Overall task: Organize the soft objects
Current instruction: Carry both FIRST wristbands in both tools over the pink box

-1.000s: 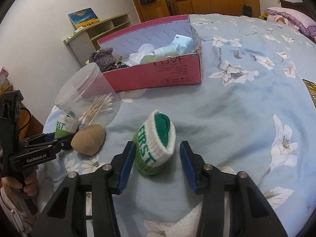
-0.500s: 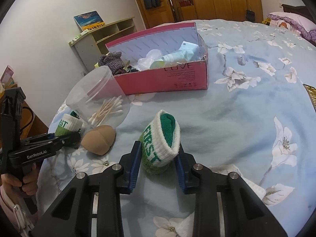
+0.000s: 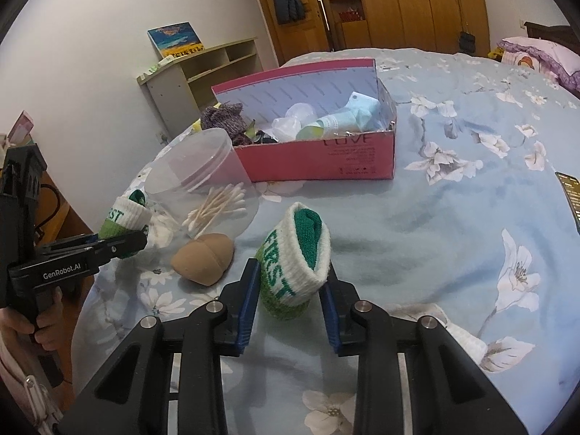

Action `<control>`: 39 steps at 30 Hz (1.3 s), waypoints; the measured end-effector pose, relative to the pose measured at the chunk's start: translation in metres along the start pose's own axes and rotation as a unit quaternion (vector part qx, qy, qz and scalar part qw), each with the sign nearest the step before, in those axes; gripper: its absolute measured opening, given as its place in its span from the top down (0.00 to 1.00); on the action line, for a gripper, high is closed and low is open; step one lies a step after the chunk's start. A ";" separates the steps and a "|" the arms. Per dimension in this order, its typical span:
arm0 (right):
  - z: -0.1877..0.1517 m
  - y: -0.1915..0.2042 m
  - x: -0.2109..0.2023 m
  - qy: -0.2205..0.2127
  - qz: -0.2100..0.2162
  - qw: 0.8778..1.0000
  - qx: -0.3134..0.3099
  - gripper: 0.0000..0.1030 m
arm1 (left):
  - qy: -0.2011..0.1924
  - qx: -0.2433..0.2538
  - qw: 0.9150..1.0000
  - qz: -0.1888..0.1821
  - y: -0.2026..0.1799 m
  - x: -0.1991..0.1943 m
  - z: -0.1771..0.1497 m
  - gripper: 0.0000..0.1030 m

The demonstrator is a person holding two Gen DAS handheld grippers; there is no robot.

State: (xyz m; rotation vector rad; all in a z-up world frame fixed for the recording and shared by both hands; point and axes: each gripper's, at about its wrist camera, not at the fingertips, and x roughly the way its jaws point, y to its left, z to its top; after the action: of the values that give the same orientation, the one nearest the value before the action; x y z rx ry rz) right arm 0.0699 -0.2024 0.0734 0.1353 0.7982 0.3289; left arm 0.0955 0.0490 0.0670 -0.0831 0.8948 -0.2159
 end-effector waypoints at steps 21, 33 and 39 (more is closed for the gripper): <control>0.029 0.007 -0.007 -0.024 -0.002 0.999 -0.035 0.68 | -0.035 0.009 0.999 0.005 -0.009 -0.017 0.043 0.67; 0.056 0.003 -0.005 -0.039 -0.012 0.998 -0.047 0.68 | -0.058 0.040 0.997 -0.006 -0.038 -0.015 0.085 0.67; 0.067 0.003 -0.004 -0.047 -0.014 0.997 -0.051 0.68 | -0.062 0.052 0.997 -0.014 -0.050 -0.008 0.100 0.67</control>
State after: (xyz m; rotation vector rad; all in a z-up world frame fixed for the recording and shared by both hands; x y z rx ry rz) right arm 0.1145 -0.2010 0.1229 0.0423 0.6886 0.3332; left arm 0.1611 0.0001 0.1438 -0.0126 0.7585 -0.2806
